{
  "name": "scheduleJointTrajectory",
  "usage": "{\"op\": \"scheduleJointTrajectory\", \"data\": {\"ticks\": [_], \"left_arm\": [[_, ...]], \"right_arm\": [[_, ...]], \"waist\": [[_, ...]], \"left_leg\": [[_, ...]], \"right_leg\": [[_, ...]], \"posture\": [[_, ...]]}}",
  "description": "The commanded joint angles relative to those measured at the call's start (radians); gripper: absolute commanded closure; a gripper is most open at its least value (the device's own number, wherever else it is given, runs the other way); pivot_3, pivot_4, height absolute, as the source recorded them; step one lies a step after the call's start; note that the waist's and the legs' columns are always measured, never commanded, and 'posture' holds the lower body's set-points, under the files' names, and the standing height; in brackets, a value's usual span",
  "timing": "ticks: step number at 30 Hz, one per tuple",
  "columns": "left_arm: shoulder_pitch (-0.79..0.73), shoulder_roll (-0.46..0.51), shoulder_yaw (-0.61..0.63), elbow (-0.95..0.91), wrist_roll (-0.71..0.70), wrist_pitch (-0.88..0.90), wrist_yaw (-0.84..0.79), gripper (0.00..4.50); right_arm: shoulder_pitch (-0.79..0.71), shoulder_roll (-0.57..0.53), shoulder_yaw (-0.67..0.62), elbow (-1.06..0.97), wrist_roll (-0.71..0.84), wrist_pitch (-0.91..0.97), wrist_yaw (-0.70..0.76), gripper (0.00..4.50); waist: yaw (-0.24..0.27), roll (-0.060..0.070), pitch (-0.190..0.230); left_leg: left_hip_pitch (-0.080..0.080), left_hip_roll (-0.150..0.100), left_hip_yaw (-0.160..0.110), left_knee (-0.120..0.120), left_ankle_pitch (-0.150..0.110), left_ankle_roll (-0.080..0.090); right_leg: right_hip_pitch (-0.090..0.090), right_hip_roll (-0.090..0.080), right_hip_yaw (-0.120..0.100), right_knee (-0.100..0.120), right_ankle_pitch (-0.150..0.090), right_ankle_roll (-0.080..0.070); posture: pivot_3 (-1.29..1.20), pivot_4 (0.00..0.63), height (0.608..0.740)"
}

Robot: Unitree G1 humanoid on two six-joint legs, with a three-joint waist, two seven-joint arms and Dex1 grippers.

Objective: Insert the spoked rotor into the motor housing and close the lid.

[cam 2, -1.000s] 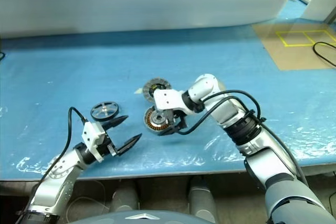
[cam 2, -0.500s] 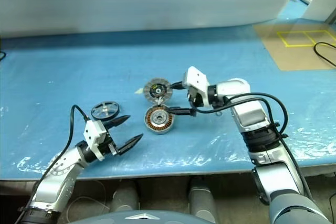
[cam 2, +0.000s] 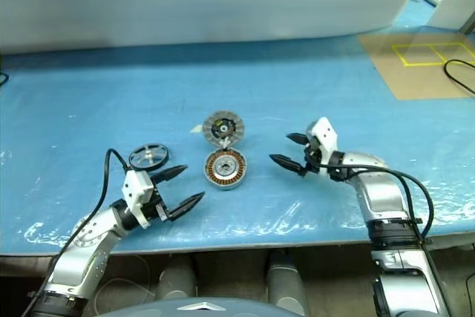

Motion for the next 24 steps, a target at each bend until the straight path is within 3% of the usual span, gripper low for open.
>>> {"op": "scheduleJointTrajectory", "data": {"ticks": [1,11,24], "left_arm": [[-0.004,0.001,0.0,-0.02,-0.011,-0.002,-0.005,0.0],[-0.001,0.007,0.0,-0.024,-0.013,0.004,-0.011,0.0],[-0.004,0.013,0.0,-0.029,-0.015,0.018,-0.017,0.0]], "right_arm": [[0.021,-0.026,-0.049,0.047,-0.009,-0.098,-0.029,0.04],[0.074,-0.054,-0.06,0.136,-0.016,-0.18,-0.051,0.04],[0.128,-0.104,-0.08,0.071,0.003,-0.147,-0.053,0.04]], "waist": [[0.0,0.0,0.0],[0.003,0.0,0.0],[0.002,0.0,0.0]], "left_leg": [[0.0,0.0,0.0,0.0,0.0,0.0],[-0.001,0.0,0.0,0.0,-0.001,0.001],[-0.001,0.0,0.0,-0.001,-0.001,0.001]], "right_leg": [[0.0,0.0,0.0,0.0,0.0,0.0],[0.0,0.0,0.0,-0.002,0.0,0.0],[0.001,0.0,0.0,-0.003,0.0,0.0]], "posture": [[0.0,0.15,0.74],[0.0,0.15,0.74],[0.0,0.15,0.74]]}}
